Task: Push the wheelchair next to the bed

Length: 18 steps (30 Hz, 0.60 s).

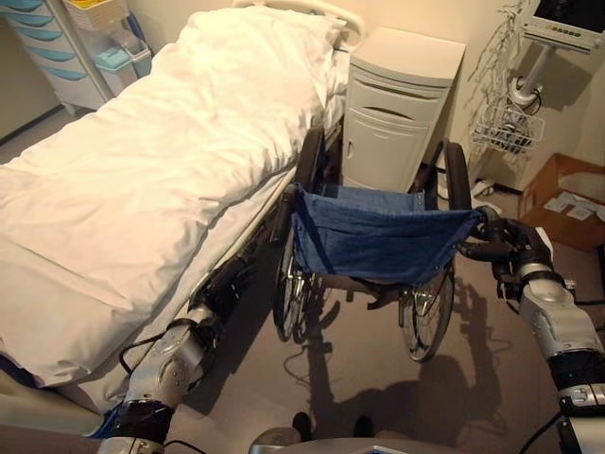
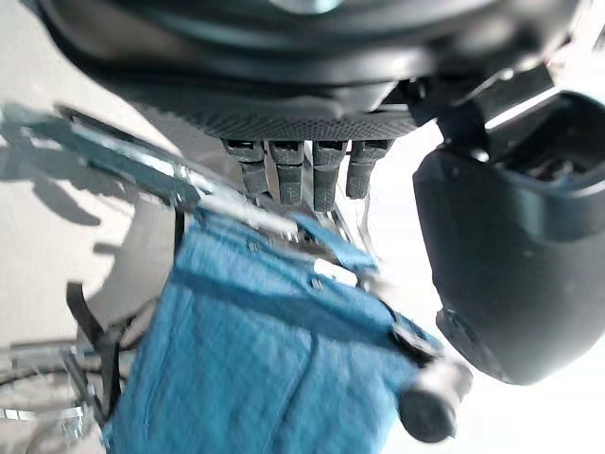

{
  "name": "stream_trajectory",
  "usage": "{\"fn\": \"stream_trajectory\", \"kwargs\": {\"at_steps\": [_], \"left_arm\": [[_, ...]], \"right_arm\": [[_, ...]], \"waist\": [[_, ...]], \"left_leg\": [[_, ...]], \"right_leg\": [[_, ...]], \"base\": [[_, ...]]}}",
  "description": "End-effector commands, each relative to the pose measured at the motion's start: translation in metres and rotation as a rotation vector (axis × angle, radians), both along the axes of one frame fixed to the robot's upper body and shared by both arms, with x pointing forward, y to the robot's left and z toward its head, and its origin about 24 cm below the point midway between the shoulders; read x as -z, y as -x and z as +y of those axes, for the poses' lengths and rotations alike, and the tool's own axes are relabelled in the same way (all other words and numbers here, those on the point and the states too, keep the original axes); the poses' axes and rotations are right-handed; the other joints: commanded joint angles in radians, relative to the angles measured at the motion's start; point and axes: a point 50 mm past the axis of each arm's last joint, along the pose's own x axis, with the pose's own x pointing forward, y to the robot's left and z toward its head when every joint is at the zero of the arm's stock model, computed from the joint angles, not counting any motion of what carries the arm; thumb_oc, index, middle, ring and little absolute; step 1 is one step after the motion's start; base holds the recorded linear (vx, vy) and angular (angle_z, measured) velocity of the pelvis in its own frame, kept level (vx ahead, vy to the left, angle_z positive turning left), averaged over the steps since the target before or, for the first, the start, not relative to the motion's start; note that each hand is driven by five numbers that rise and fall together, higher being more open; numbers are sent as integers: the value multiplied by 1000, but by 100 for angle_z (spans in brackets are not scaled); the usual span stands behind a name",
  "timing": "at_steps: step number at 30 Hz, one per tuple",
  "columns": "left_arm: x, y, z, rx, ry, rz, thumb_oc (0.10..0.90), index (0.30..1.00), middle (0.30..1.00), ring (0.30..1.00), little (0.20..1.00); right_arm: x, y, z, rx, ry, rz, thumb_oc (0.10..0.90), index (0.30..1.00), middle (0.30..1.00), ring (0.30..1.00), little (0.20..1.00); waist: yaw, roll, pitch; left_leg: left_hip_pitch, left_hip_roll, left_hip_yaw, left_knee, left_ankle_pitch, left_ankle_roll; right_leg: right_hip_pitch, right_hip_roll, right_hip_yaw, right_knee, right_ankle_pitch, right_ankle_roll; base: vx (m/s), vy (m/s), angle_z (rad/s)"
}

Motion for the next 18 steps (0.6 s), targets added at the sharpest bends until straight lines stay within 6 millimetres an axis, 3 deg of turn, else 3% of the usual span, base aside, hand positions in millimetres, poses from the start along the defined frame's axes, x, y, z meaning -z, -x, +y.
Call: {"fn": "stream_trajectory", "kwargs": {"at_steps": [1, 13, 18], "left_arm": [[-19, -14, 12, -26, -51, -160, 800, 900, 900, 900, 900], [-1, -3, 23, -80, -111, -99, 800, 900, 900, 900, 900], [10, 0, 19, -79, -135, -64, 800, 900, 900, 900, 900]], "right_arm": [[-40, 18, -60, 283, 58, -177, 800, 900, 900, 900, 900], [-26, 40, -86, 488, -90, -164, 800, 900, 900, 900, 900], [0, 51, -91, 620, -338, -124, 800, 900, 900, 900, 900]], "waist": [[-20, -8, -84], [-34, -13, -78], [-36, -18, -74]], "left_leg": [[14, -1, 27, 4, -55, -59], [14, -3, 39, 5, -60, -54], [13, -4, 41, 7, -61, -52]], "right_leg": [[-1, -2, -40, 36, -4, 44], [-11, 3, -20, 43, -5, 43], [-16, 6, -11, 44, -2, 42]], "base": [[0, 0, 0], [-1, 0, 0], [-1, 0, -1]]}}
